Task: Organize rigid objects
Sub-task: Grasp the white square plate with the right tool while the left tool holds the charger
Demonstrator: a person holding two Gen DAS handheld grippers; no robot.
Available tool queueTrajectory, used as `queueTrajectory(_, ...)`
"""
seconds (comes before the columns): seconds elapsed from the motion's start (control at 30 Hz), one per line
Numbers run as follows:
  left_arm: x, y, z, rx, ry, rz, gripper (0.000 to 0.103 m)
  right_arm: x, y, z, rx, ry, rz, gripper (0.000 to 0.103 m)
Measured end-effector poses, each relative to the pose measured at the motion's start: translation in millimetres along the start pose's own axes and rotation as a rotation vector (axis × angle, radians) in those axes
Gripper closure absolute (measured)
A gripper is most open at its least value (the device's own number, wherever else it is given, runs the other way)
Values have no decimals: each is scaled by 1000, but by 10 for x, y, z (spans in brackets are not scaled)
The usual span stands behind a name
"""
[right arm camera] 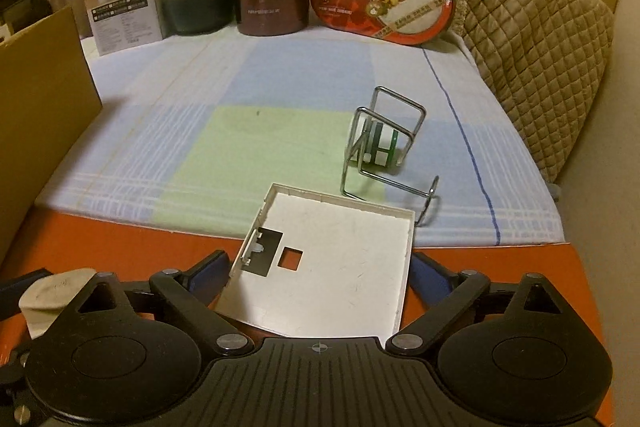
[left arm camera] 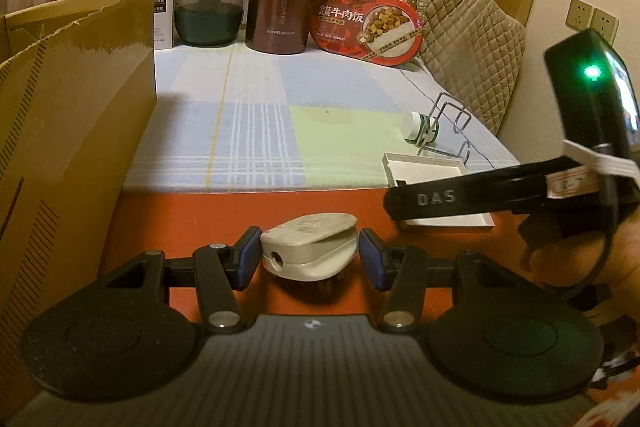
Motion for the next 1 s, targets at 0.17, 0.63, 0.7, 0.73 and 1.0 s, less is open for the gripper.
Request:
queueTrajectory(0.17, 14, 20, -2, -3, 1, -8, 55, -96, -64, 32, -21, 24, -43, 13)
queueTrajectory(0.63, 108, 44, -14, -29, 14, -33, 50, -207, -184, 33, -46, 30, -50, 13)
queueTrajectory(0.7, 131, 43, -10, -29, 15, -38, 50, -208, -194, 29, -48, 31, -42, 13)
queueTrajectory(0.73, 140, 38, -6, -28, 16, -41, 50, -207, -194, 30, -49, 31, -40, 13)
queueTrajectory(1.0, 164, 2, 7, -33, 18, -62, 55, -194, -197, 33, -51, 31, -29, 13)
Point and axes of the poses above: each gripper's, at about its wrist camera, not at the fingertips, and x roughly the way its jaws point, z to its right, y to its top, the point moved 5 cm from there along x, roughly the way its jaws point, and after that the axes turned 15 degrees about y, right-handed, at the moved point
